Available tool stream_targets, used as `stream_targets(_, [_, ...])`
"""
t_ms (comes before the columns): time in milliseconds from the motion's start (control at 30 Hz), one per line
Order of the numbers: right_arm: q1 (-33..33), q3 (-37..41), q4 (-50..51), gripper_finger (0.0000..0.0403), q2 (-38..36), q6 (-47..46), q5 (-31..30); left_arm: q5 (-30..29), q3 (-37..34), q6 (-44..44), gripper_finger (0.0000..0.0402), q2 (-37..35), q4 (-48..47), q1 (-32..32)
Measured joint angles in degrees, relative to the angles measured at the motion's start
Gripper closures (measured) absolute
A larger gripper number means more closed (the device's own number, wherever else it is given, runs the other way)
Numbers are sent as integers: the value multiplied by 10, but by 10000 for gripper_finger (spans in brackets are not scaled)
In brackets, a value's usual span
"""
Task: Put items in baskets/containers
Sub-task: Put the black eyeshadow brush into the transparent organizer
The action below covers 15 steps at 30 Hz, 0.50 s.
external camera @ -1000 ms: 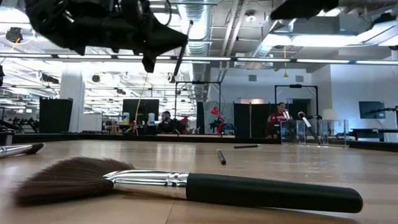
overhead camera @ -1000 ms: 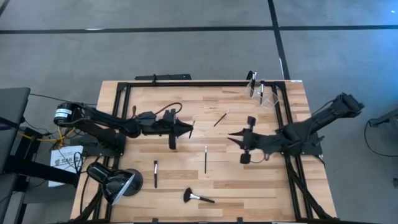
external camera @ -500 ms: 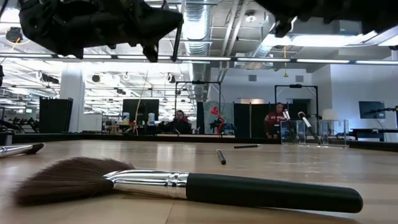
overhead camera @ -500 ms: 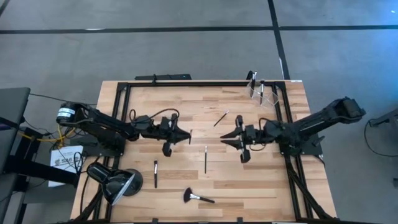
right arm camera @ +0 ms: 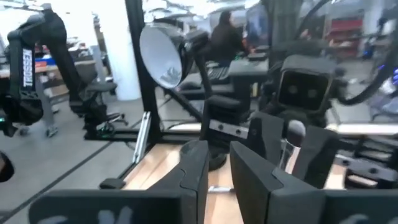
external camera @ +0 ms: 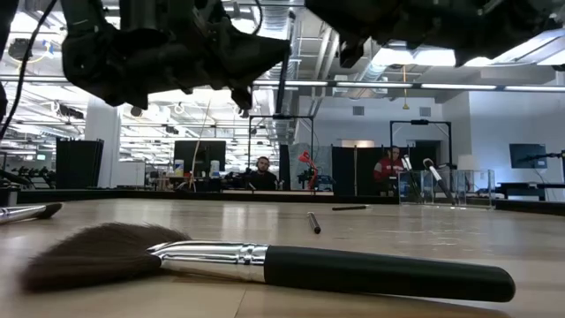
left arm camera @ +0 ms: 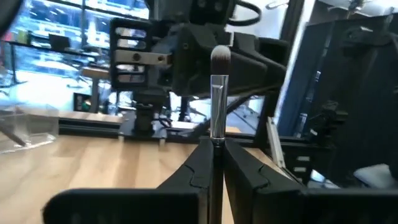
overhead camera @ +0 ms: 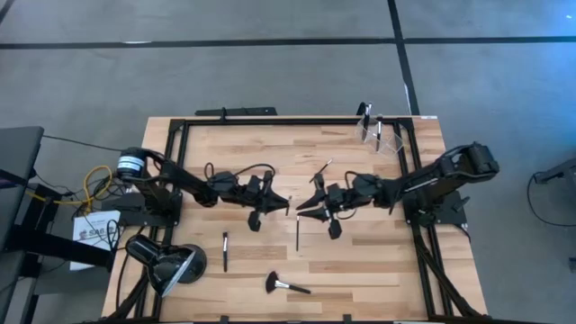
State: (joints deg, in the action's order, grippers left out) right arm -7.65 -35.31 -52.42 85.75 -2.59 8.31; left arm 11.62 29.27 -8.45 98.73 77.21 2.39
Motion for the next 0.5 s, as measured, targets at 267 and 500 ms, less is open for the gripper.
stream_targets(267, [7, -7, 30, 267, 0, -10, 7, 35, 18, -8, 378, 15, 1, 0])
stream_targets(500, [7, -7, 28, 209, -1, -20, -17, 34, 19, -8, 378, 15, 4, 0])
